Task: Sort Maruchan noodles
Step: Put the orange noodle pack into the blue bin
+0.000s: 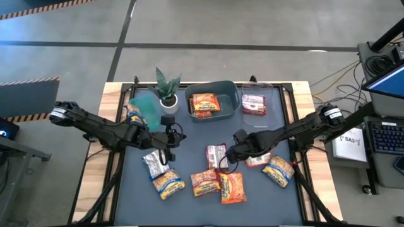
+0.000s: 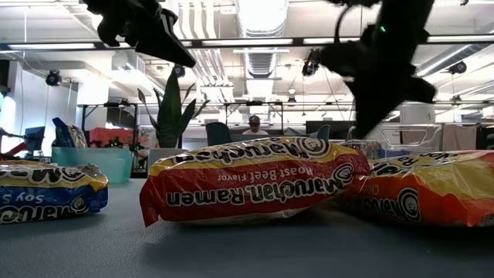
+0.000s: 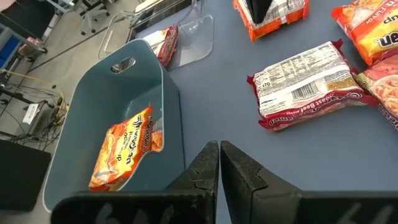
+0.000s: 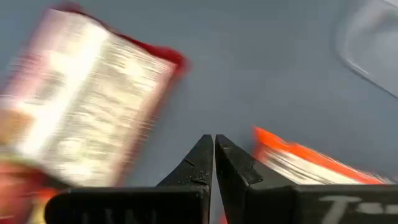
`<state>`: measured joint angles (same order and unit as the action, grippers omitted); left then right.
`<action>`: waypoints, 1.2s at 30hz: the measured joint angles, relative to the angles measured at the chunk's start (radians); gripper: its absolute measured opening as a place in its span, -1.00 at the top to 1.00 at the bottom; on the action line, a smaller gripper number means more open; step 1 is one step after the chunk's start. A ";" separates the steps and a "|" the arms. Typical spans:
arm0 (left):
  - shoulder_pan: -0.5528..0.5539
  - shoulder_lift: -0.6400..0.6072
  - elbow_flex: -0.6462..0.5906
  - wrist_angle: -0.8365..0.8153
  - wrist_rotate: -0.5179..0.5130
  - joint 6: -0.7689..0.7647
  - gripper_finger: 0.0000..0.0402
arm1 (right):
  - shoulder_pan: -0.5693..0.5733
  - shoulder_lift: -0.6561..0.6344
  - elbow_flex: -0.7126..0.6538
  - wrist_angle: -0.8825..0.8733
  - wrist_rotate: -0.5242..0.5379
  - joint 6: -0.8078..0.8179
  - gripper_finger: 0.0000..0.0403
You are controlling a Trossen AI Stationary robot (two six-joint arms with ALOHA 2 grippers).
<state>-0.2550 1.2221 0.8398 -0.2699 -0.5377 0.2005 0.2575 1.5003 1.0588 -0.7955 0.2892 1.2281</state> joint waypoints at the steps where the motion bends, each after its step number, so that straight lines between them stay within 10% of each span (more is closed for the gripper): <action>1: 0.000 -0.001 0.000 0.001 0.000 -0.001 1.00 | -0.003 -0.010 0.000 0.038 0.001 -0.021 0.96; 14: 0.000 -0.006 0.000 0.001 0.006 -0.030 1.00 | -0.014 -0.100 0.000 0.246 -0.013 -0.196 0.96; 26: 0.000 -0.006 0.000 0.085 0.109 -0.027 1.00 | 0.009 -0.142 -0.030 -0.211 -0.178 0.067 0.95; 36: 0.000 -0.006 0.000 0.105 0.109 -0.015 1.00 | 0.009 -0.123 -0.040 -0.132 -0.176 0.085 0.47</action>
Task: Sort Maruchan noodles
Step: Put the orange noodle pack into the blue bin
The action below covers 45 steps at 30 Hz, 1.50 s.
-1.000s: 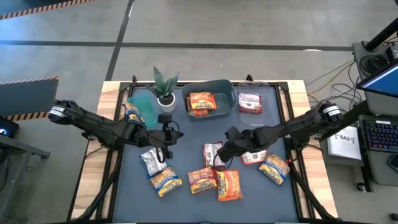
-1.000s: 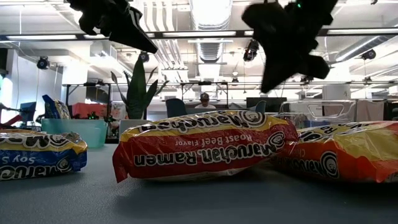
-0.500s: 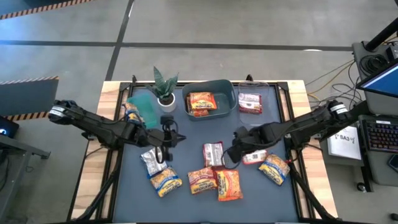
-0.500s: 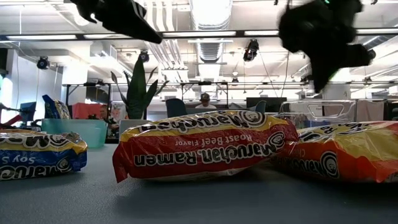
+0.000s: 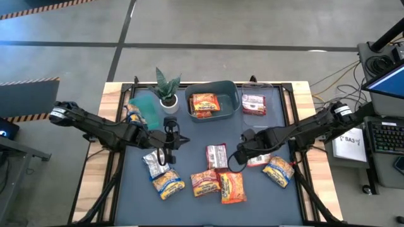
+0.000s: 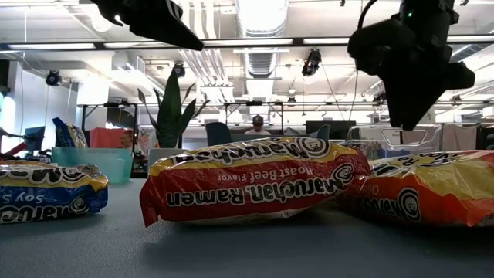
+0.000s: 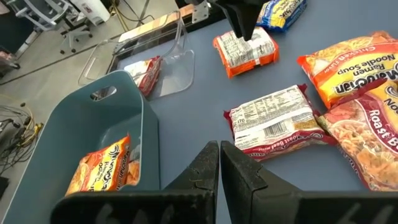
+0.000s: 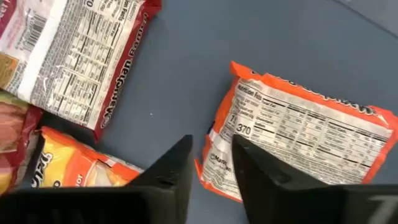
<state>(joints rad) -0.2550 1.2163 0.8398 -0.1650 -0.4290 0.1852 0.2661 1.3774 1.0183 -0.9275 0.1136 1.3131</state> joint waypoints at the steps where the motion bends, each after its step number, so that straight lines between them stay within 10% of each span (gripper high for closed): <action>1: 0.000 0.000 0.000 0.000 0.000 0.000 1.00 | 0.000 0.005 0.000 -0.001 0.000 0.006 0.41; 10: 0.000 0.000 0.000 -0.009 -0.001 -0.003 1.00 | 0.000 0.081 0.027 0.078 -0.017 0.012 0.04; 25: 0.000 0.000 0.000 -0.014 -0.002 -0.003 1.00 | -0.013 0.219 0.224 0.020 -0.098 -0.072 0.13; 33: 0.000 0.000 0.000 -0.031 -0.002 -0.008 1.00 | -0.018 0.359 0.416 -0.486 -0.083 -0.101 0.13; 45: 0.000 0.000 -0.001 -0.046 -0.002 -0.011 1.00 | -0.023 0.366 0.417 -0.391 -0.045 -0.154 0.16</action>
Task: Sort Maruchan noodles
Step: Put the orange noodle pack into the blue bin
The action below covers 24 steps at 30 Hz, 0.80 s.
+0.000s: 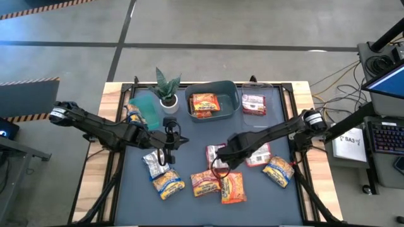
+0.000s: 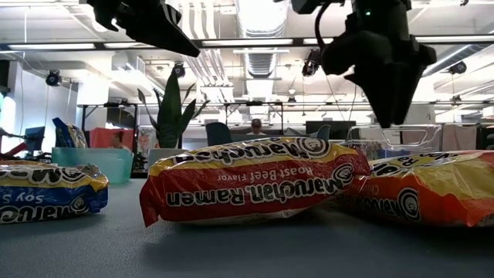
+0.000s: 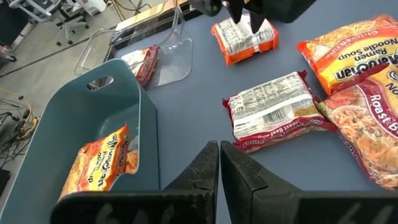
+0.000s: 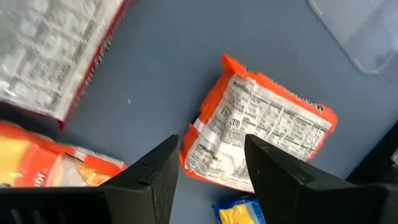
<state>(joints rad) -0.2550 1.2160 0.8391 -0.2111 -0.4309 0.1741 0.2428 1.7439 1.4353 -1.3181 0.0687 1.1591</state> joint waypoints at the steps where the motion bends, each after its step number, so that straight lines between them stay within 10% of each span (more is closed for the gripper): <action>1: 0.000 0.000 0.000 -0.001 0.000 0.000 1.00 | 0.000 -0.001 0.000 0.019 0.008 0.000 0.17; 24: 0.000 0.000 0.000 -0.002 0.000 -0.004 1.00 | -0.004 0.013 -0.066 0.147 0.038 -0.014 0.20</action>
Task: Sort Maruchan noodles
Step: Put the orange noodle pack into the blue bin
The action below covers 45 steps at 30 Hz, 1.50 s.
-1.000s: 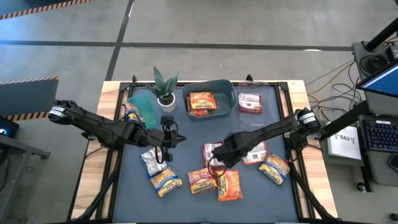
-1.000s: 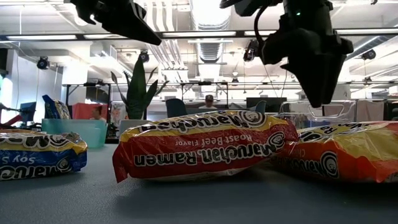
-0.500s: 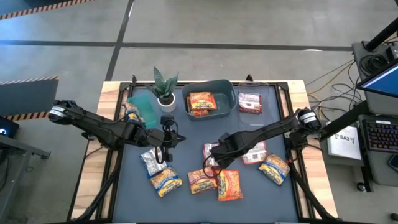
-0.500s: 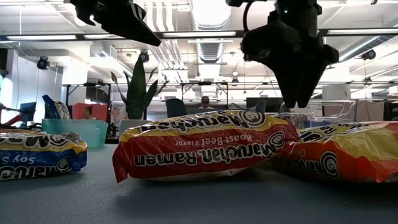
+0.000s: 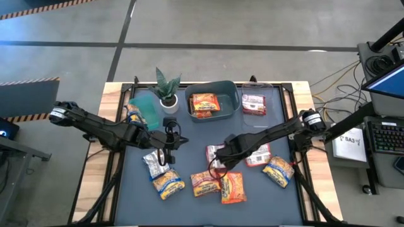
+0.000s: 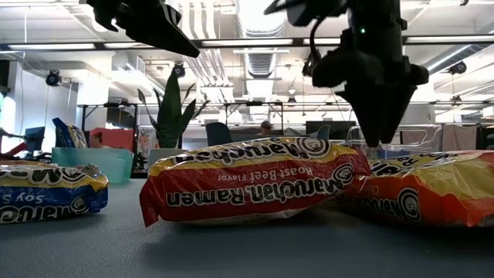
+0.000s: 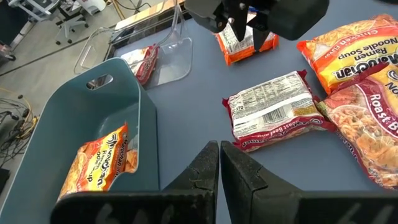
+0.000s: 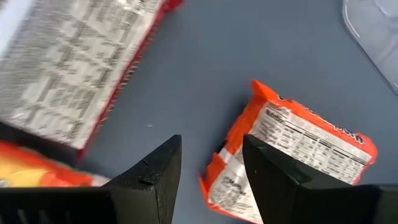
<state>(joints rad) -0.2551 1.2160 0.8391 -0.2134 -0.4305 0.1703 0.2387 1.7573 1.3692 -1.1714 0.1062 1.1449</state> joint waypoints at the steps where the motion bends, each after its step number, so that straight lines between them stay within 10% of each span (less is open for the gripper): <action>1: 0.000 0.000 0.000 0.000 0.000 0.000 1.00 | -0.001 0.000 -0.008 0.001 0.000 0.007 0.19; 28: 0.000 0.000 0.000 0.005 0.000 -0.001 1.00 | -0.015 -0.005 -0.235 0.118 0.095 0.076 0.24; 45: 0.000 0.000 0.000 0.074 0.001 -0.012 1.00 | -0.007 -0.028 -0.165 0.130 0.120 -0.040 0.96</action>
<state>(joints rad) -0.2554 1.2160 0.8391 -0.1390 -0.4294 0.1581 0.2312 1.7290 1.2046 -1.0409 0.2266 1.1050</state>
